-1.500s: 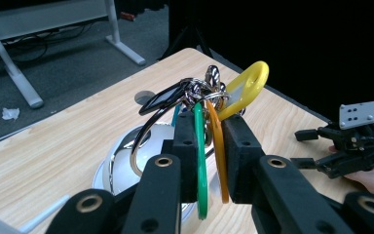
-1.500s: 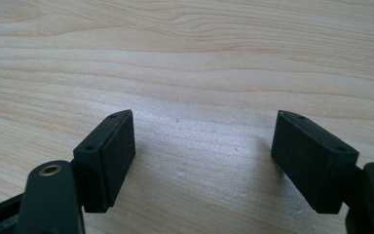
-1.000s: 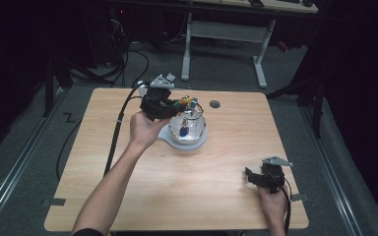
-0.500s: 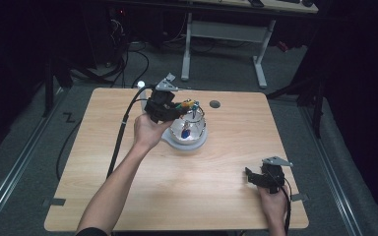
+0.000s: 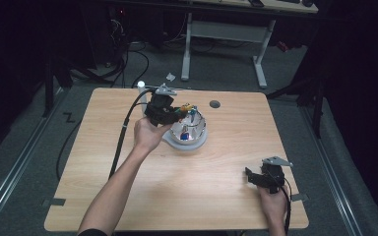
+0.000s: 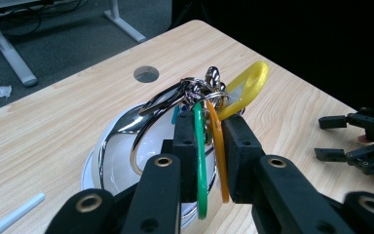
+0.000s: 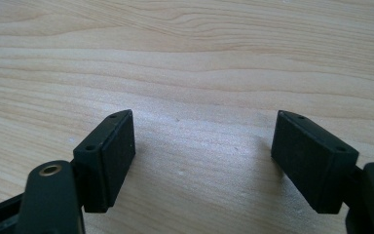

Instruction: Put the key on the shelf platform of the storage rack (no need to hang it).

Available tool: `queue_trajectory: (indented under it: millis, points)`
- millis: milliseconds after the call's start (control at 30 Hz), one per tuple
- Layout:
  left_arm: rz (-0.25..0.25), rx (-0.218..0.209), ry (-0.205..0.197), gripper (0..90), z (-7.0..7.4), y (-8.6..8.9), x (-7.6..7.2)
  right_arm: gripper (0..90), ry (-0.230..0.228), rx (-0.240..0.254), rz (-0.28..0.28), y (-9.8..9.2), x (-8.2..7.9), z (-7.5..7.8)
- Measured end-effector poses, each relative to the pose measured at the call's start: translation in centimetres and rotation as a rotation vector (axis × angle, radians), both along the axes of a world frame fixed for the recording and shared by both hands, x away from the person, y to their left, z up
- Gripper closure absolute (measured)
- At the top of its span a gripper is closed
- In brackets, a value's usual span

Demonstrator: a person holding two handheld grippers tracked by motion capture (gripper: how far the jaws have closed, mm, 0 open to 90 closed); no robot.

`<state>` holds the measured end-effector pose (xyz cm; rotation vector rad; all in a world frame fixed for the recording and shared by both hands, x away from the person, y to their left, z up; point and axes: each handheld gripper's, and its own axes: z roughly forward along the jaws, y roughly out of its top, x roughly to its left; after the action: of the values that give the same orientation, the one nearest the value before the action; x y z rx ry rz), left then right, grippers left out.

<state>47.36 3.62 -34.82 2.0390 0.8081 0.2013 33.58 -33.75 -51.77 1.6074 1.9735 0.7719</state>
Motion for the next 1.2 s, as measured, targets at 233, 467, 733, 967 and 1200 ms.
queue_trajectory:
  millis: [233, 467, 733, 967, 1200]
  points:
    - [0.004, 0.009, 0.003, 77.9, -0.4, -0.2, 0.1, 24.3, 0.0, 0.0, 0.0, 0.0, 0.0, 0.0]
    - [0.003, 0.017, 0.011, 77.9, -0.8, -0.4, 0.3, 24.3, 0.0, 0.0, 0.0, 0.0, 0.0, 0.0]
    - [0.009, 0.02, 0.02, 77.8, -1.4, -0.5, 0.6, 24.3, 0.0, 0.0, 0.0, 0.0, 0.0, 0.0]
    - [0.02, 0.024, 0.035, 77.8, -2.2, -0.4, 1.0, 24.3, 0.0, 0.0, 0.0, 0.0, 0.0, 0.0]
    - [0.038, 0.016, 0.05, 77.8, -2.9, -0.2, 1.5, 24.4, 0.0, 0.0, 0.0, 0.0, 0.0, 0.0]
